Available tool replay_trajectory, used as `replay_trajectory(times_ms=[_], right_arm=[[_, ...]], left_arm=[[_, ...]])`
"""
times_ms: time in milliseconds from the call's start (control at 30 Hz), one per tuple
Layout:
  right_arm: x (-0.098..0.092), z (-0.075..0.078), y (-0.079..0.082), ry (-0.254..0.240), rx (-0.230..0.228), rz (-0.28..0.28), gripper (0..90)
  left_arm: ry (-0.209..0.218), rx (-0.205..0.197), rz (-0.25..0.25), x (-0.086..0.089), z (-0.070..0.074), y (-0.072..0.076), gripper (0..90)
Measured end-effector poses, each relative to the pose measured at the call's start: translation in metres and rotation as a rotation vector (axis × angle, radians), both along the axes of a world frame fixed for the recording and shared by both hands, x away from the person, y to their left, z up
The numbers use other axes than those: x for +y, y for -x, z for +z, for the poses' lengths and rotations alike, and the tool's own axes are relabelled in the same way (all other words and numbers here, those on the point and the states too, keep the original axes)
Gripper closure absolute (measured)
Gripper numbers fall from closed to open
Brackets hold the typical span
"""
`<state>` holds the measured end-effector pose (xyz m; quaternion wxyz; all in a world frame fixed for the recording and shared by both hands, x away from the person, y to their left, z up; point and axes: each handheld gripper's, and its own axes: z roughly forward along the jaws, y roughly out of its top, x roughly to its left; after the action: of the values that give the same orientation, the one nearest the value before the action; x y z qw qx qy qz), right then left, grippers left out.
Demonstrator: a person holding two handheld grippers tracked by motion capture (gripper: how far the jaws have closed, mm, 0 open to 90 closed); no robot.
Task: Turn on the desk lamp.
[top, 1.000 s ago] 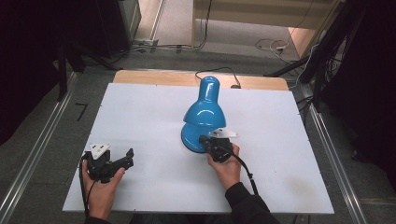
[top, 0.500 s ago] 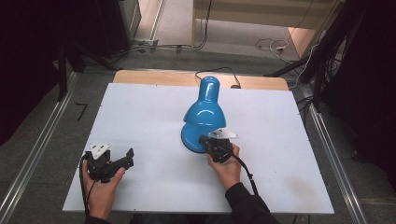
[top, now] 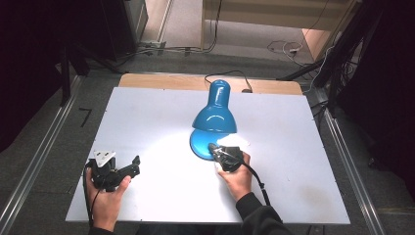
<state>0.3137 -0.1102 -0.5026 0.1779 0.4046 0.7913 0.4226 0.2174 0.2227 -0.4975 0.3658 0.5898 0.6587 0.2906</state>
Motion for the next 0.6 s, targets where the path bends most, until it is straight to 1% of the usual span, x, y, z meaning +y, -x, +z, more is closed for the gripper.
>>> replay_trajectory(times_ms=[233,267,300,333,400,433,467,500,533,600], right_arm=[[-0.004,0.002,-0.002,0.003,0.016,-0.009,86.5],[-0.006,0.002,-0.003,0.008,0.018,-0.010,85.8],[-0.008,0.003,-0.003,0.005,0.023,-0.006,82.8],[-0.008,0.003,-0.003,0.005,0.023,-0.006,82.8],[-0.009,0.005,-0.002,-0.006,0.021,-0.003,76.6],[-0.011,0.007,-0.002,-0.027,0.025,0.003,69.8],[-0.011,0.007,-0.002,-0.036,0.030,0.004,67.1],[-0.012,0.008,-0.002,-0.046,0.035,0.005,67.1],[-0.013,0.009,-0.002,-0.051,0.039,0.003,60.3],[-0.015,0.010,-0.002,-0.058,0.043,0.005,53.1]], left_arm=[[0.001,0.000,0.001,0.000,0.000,0.000,12.0],[0.001,-0.001,0.001,0.000,0.000,0.000,12.0],[0.000,-0.001,0.000,0.000,0.000,0.000,12.0],[0.000,0.000,-0.001,0.000,0.000,0.000,12.0],[0.000,-0.002,0.002,0.000,0.000,0.000,12.0],[0.001,-0.001,0.002,0.000,0.000,0.000,12.0],[0.000,-0.001,0.002,0.000,0.000,0.000,12.0],[0.001,0.000,0.001,0.000,0.000,0.000,12.0],[0.001,0.000,0.002,0.000,0.000,0.000,12.0],[-0.001,0.001,0.000,0.001,0.000,0.000,12.0]])
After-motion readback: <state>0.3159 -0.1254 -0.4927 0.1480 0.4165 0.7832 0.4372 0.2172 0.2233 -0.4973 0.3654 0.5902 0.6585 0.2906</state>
